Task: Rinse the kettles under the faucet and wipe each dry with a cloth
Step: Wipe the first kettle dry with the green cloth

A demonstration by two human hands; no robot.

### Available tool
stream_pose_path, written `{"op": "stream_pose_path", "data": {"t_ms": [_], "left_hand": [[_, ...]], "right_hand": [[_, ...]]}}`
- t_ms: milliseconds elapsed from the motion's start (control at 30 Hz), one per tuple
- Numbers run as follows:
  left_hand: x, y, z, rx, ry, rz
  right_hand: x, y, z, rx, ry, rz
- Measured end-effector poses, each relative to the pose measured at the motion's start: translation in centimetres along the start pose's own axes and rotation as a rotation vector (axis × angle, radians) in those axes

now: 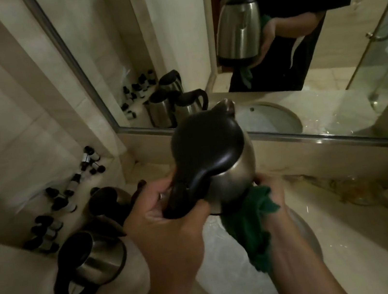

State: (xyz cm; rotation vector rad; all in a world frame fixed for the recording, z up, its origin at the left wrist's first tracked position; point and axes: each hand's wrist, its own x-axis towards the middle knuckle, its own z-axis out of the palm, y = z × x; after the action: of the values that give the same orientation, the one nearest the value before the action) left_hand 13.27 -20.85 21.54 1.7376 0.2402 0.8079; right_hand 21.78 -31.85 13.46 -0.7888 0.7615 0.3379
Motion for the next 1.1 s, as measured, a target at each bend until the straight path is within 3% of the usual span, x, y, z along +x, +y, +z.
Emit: {"op": "stream_pose_path", "data": {"t_ms": [100, 300, 400, 467, 533, 600, 667, 733, 833, 933, 1000, 1033, 1100], "left_hand": [[0.0, 0.2, 0.2, -0.031, 0.024, -0.029], [0.8, 0.4, -0.3, -0.229, 0.051, -0.268], [1.2, 0.2, -0.6, -0.254, 0.074, -0.303], [1.4, 0.1, -0.7, -0.245, 0.06, -0.316], [1.4, -0.1, -0.7, -0.244, 0.054, -0.338], [1.6, -0.5, -0.7, -0.277, 0.078, -0.407], [1.8, -1.2, -1.0, -0.314, 0.095, -0.475], [2.0, -1.4, -1.3, -0.317, 0.09, -0.504], [1.9, -1.6, -1.6, -0.32, 0.061, -0.513], [1.8, -1.8, -1.7, -0.305, 0.031, -0.492], [1.8, -2.0, -1.6, -0.296, 0.016, -0.484], [1.8, -2.0, -1.6, -0.291, 0.014, -0.48], [1.9, -1.9, -1.3, -0.307, 0.018, -0.467]], "right_hand": [[0.3, -2.5, 1.6, 0.155, -0.007, 0.071], [-0.5, -6.3, 2.1, -0.122, -0.069, -0.129], [-1.5, -6.3, 2.9, -0.38, 0.04, -0.523], [-3.2, -5.5, 3.5, -0.314, 0.029, -0.789], [-4.8, -4.4, 4.2, -0.305, -0.106, -1.065], [-5.5, -3.0, 3.9, -0.39, -0.419, -1.334], [-5.1, -2.2, 3.1, -0.638, -0.667, -1.552], [-3.9, -2.6, 2.2, -0.912, -0.766, -1.692], [-1.5, -2.2, 1.1, -1.035, -0.675, -1.673], [-1.3, -1.6, 1.3, -0.858, -0.521, -1.371], [-2.8, -0.6, 2.4, -0.906, -0.406, -1.256], [-4.0, 0.0, 3.1, -0.998, -0.345, -1.295], [-5.9, 1.4, 3.9, -1.24, -0.287, -1.563]]}}
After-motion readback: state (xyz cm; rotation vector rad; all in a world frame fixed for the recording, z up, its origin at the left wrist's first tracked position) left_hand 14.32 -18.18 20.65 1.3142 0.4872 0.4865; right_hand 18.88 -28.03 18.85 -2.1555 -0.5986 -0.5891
